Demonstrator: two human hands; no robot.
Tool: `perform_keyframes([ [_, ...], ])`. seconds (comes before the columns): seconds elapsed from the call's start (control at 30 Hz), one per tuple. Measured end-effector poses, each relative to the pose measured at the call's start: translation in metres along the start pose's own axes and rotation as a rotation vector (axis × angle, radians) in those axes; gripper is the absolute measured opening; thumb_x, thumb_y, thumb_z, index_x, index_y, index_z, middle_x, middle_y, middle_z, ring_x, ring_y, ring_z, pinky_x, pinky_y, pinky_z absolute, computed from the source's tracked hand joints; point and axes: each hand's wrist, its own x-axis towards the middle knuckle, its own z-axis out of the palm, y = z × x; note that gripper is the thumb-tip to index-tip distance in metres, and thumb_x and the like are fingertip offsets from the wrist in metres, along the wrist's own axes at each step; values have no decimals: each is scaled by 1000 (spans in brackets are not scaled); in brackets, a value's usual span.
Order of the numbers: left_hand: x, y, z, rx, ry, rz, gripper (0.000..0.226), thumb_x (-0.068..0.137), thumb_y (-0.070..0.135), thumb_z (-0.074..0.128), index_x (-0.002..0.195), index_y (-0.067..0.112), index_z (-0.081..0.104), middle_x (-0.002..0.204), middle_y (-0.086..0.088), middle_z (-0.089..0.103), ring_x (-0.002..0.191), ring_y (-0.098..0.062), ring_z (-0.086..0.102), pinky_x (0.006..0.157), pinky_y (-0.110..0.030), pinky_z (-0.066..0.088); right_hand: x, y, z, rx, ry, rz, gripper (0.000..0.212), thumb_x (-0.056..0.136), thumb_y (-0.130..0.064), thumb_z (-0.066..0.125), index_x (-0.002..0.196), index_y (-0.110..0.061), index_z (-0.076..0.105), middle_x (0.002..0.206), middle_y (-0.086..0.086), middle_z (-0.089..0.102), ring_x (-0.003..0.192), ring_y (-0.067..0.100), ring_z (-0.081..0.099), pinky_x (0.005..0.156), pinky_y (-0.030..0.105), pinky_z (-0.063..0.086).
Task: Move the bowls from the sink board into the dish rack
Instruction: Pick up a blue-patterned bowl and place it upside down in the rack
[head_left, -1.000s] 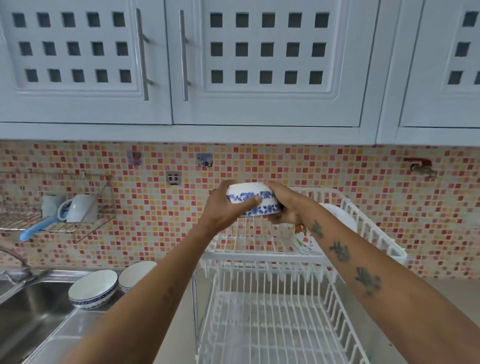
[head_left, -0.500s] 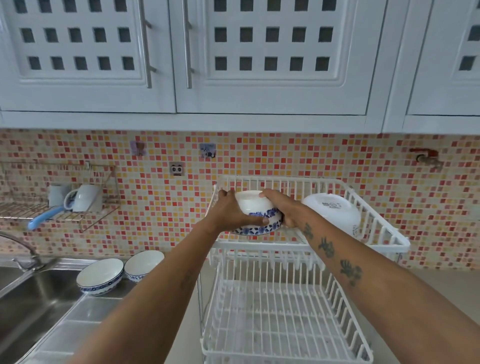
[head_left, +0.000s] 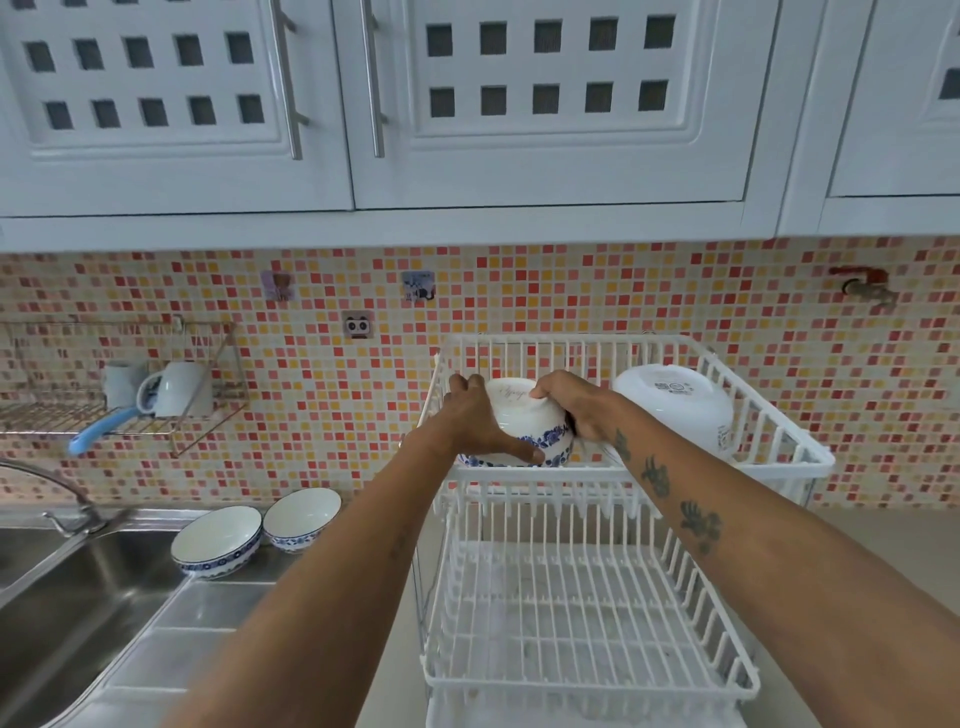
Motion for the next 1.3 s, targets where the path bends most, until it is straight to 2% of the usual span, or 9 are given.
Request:
perform_keyframes([
  [0.2,9,-2,-3,-468,-23,-106,121,69,71,69,153,7,11,155,-18,30,137,-35,43,108,-46,45,-1,2,1,-32,-12,-16,55,81,-30,44,132,-9,49,116,21,67,99,33,65,94,47,52],
  [0.33,11,0,-5,-602,16,-175,97,90,60,54,155,3,11,158,-21,28,140,-36,40,108,-43,42,0,-2,6,-65,94,-69,49,92,-34,44,137,-13,44,117,12,61,89,25,62,76,36,51],
  [0.47,13,-2,-2,-600,-109,-257,82,96,46,51,155,3,12,154,-22,34,133,-37,47,105,-45,46,4,1,12,-208,64,-59,59,100,-34,35,152,-11,19,148,18,41,122,34,54,100,41,48],
  [0.63,13,0,-1,-528,-110,-265,81,96,48,47,156,8,9,156,-21,32,134,-38,46,107,-46,44,7,4,14,-396,141,-87,56,104,-34,20,154,-11,8,161,16,17,141,33,32,106,35,32],
  [0.77,7,4,-2,-483,-93,-270,80,98,47,45,156,6,9,161,-21,20,142,-39,34,114,-45,35,17,8,16,-428,191,-94,56,103,-36,21,152,-9,17,157,19,27,137,35,38,107,39,36],
  [0.93,-3,10,-9,-381,57,-141,79,101,47,40,155,-2,8,162,-25,6,150,-40,12,122,-45,16,14,0,29,-376,477,-248,55,97,-44,31,138,-11,45,148,20,39,132,38,43,107,47,39],
  [1.07,-17,6,-32,-551,273,13,66,102,40,41,151,-2,27,157,-21,24,144,-36,30,116,-42,28,-5,-34,61,-183,594,-469,54,89,-48,32,125,-14,55,139,11,46,123,30,50,108,51,37],
  [1.2,-25,-39,-59,-668,430,43,53,103,37,38,141,1,45,147,-17,43,133,-29,45,106,-35,36,-19,-72,117,50,544,-672,28,98,-30,36,114,-16,55,132,8,49,111,19,52,96,33,40],
  [1.3,-25,-97,-70,-706,532,-26,54,101,41,34,127,-1,55,129,-17,58,116,-29,57,96,-37,45,-25,-95,168,168,490,-777,27,98,-28,39,113,-16,57,126,4,52,108,13,52,89,17,41],
])
